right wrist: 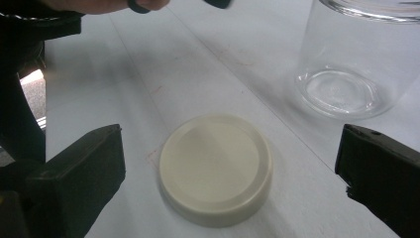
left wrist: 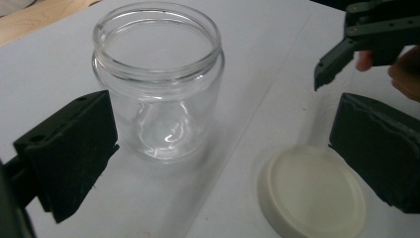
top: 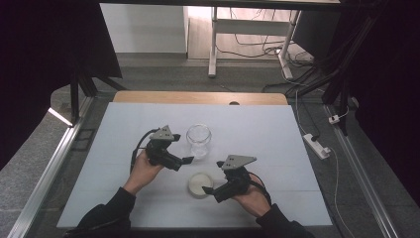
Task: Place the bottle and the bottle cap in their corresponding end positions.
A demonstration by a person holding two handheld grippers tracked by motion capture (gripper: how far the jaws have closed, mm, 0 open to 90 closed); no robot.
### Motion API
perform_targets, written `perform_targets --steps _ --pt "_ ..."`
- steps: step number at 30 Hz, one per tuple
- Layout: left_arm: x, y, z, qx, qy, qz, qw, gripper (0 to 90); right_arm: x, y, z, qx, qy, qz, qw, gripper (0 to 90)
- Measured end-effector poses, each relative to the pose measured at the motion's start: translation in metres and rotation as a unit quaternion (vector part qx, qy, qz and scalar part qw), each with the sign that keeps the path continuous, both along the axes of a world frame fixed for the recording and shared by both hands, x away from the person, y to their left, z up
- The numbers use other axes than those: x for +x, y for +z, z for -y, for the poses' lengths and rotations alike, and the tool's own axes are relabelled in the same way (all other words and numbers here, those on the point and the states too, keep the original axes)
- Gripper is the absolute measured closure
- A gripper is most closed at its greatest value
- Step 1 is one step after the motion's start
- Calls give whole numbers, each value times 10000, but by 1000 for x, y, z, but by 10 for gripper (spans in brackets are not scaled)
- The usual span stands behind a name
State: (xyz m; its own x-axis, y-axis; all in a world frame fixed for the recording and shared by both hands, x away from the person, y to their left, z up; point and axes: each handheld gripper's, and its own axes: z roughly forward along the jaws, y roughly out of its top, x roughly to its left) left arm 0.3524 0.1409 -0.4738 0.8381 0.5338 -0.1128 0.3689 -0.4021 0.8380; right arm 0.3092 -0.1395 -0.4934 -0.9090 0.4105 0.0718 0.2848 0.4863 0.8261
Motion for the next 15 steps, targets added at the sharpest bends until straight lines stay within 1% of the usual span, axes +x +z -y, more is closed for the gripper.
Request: perform_targets --steps 3,5,8,12,15 --pt "-8 1 -4 -26 -9 -4 10000 0 -2 2 3 -4 -25 2 10000 0" --pt "-13 2 -6 -61 -14 -41 10000 0 -4 4 5 -8 -49 25 10000 0" --pt "-20 3 -11 -134 -45 -104 9998 0 -7 7 8 0 -84 63 9999 0" --pt "-29 4 -16 -297 -82 -197 9993 0 -11 11 13 31 -89 105 9999 0" --pt "-37 4 -20 -320 -82 -215 9992 0 -14 12 17 19 -119 118 9999 0"
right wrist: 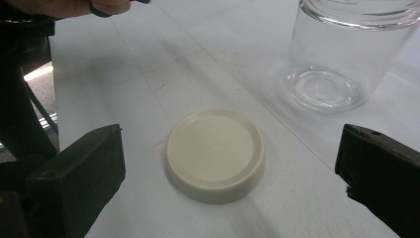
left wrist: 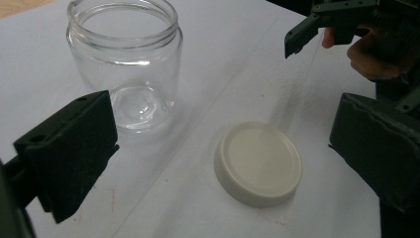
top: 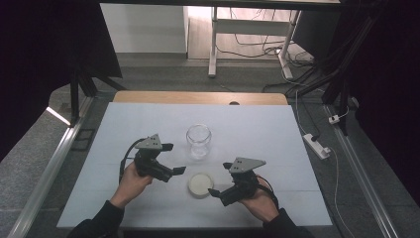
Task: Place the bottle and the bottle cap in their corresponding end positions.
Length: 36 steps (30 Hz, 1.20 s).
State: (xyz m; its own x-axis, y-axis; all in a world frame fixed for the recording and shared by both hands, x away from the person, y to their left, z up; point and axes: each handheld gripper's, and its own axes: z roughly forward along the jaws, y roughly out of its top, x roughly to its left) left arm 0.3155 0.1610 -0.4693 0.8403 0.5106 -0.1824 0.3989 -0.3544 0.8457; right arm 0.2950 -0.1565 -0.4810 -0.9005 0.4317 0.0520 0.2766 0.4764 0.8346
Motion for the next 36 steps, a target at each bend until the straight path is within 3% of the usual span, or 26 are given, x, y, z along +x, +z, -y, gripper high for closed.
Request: perform_targets --steps 9,19,28,36 --pt "-27 0 -17 -131 147 8 9998 0 -8 3 12 40 -174 -11 9998 0" --pt "-50 -6 -39 -107 421 26 9991 0 -13 4 29 35 -400 -12 9992 0" --pt "-70 -11 -65 -123 769 15 9970 0 -19 5 48 20 -722 47 9974 0" --pt "-88 -17 -87 -81 1142 -27 9934 0 -27 6 71 3 -1046 134 9944 0"
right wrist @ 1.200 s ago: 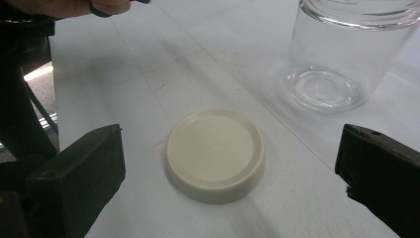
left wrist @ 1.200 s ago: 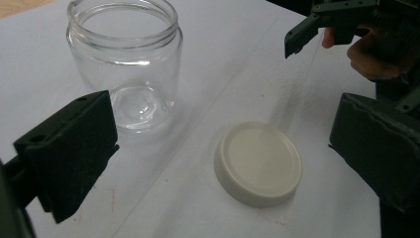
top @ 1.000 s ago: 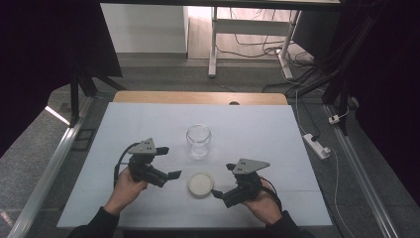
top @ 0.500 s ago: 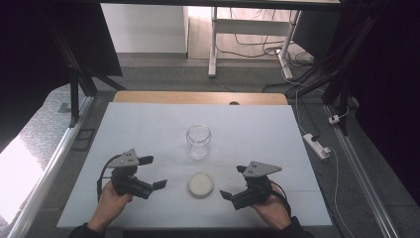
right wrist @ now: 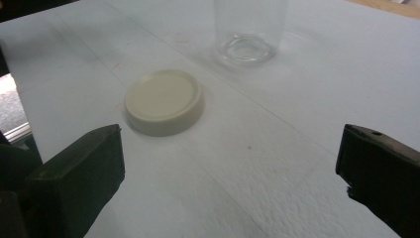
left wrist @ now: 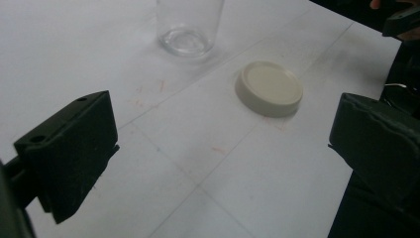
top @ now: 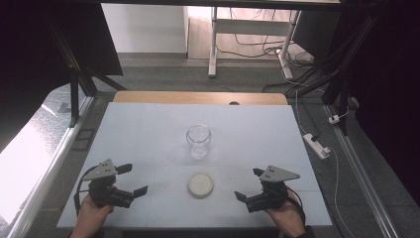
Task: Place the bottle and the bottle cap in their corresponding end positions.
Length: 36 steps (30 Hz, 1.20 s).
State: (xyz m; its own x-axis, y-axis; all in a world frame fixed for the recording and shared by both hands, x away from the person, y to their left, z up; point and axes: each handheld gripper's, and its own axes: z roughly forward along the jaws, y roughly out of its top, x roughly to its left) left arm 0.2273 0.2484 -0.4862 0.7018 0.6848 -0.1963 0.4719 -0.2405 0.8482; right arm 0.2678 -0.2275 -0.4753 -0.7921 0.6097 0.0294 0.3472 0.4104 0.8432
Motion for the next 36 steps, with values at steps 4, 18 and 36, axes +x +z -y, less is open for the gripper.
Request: perform_targets --steps 4,18,36 --pt "-9 -3 -9 22 169 15 9999 0 -4 -1 13 -23 -184 33 9998 0" --pt "-32 -23 -39 259 719 -279 9967 0 -20 -10 59 -46 -922 -55 9957 0" --pt "-51 -36 -52 656 1071 -618 9902 0 -37 -19 91 -101 -1437 -453 9885 0"
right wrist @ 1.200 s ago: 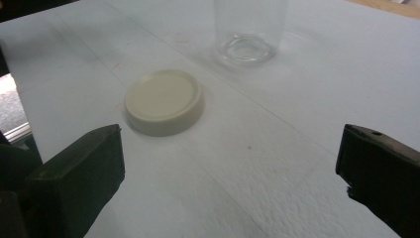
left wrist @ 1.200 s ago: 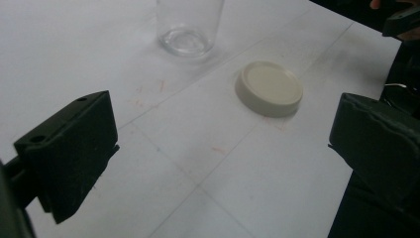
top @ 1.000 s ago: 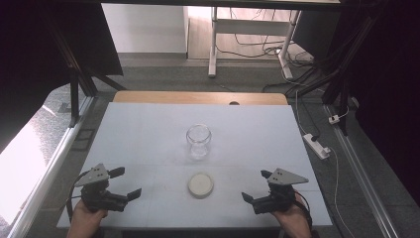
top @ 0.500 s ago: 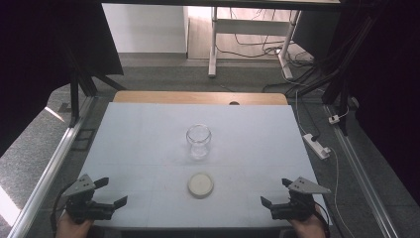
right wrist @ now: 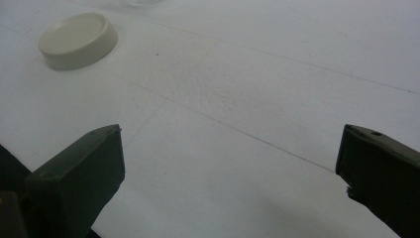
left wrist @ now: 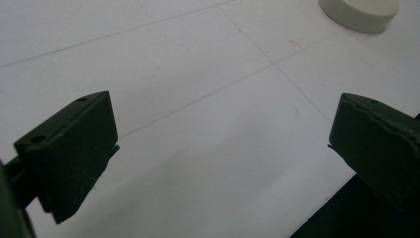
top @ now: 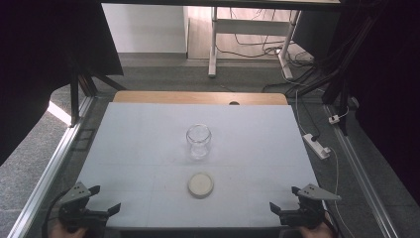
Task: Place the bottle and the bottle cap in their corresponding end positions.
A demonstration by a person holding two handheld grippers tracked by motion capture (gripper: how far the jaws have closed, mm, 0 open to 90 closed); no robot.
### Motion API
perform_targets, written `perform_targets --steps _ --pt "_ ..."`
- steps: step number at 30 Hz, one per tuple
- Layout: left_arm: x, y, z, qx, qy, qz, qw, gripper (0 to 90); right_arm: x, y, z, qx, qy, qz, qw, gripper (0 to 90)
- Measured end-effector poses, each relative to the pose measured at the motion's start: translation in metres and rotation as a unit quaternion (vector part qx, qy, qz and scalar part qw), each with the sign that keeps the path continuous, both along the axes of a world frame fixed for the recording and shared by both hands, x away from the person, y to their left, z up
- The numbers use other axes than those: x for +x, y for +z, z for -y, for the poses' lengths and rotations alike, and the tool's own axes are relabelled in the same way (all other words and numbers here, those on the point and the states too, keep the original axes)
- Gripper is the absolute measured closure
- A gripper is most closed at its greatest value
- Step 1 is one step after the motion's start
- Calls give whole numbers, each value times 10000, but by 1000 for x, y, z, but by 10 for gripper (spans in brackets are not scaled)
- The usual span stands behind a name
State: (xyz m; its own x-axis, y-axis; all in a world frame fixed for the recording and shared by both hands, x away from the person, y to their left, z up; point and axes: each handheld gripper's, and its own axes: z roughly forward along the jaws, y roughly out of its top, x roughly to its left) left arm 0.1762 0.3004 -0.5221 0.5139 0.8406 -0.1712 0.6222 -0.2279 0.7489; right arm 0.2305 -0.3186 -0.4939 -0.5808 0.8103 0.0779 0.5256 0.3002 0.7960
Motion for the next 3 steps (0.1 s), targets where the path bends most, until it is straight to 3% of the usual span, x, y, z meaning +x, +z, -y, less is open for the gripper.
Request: perform_targets --steps 3 --pt "1 0 0 1 -30 -33 10000 0 0 0 1 29 -14 -20 10000 0"
